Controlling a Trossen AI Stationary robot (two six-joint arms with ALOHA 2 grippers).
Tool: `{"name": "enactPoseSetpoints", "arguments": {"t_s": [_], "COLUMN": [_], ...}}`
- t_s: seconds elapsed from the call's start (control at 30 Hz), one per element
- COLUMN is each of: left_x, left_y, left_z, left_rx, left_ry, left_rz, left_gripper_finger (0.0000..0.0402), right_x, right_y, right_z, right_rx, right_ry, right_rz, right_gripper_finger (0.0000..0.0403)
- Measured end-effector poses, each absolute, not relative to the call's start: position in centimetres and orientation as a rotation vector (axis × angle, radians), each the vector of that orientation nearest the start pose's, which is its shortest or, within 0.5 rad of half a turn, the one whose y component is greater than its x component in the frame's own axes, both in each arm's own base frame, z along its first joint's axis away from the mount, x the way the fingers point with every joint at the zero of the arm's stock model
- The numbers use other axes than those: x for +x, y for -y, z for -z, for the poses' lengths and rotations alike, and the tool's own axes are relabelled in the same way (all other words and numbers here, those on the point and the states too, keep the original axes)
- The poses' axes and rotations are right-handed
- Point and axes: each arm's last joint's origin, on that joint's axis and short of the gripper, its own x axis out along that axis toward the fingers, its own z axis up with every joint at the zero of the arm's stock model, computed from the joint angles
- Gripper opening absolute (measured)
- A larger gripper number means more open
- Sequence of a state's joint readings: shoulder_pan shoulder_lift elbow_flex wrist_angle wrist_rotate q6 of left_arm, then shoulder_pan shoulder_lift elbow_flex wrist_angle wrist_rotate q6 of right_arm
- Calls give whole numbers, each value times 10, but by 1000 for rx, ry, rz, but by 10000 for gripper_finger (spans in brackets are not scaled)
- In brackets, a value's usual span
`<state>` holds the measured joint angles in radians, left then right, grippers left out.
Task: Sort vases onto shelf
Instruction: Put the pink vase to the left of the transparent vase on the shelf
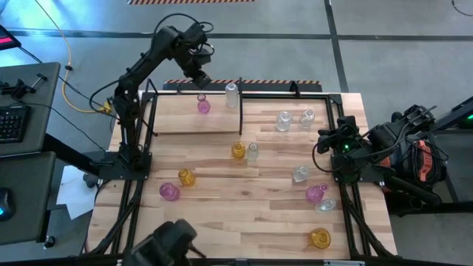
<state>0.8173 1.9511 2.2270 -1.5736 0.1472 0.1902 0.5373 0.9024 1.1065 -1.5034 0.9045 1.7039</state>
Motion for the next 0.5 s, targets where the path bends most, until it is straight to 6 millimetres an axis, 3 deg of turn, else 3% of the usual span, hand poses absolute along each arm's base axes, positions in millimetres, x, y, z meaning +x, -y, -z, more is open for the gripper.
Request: {"name": "enactPoseSetpoints", "arguments": {"t_s": [0.13,0.3,0.5], "left_x": [255,251,211], "left_y": [-236,-206,-175], "left_z": [-391,-405,-395], "left_rx": [-349,-281,-342], "left_ry": [-1200,-1025,-884], "left_rz": [-417,-410,-496], "left_gripper_finger": [120,92,71], "right_x": [104,103,103], "right_y": [-35,-35,-35], "right_z": [-337,-337,-337], "right_rx": [696,688,685], "right_ry": [-403,-399,-401], "right_rz": [933,937,938], "right_gripper_finger": [0,0,0]}}
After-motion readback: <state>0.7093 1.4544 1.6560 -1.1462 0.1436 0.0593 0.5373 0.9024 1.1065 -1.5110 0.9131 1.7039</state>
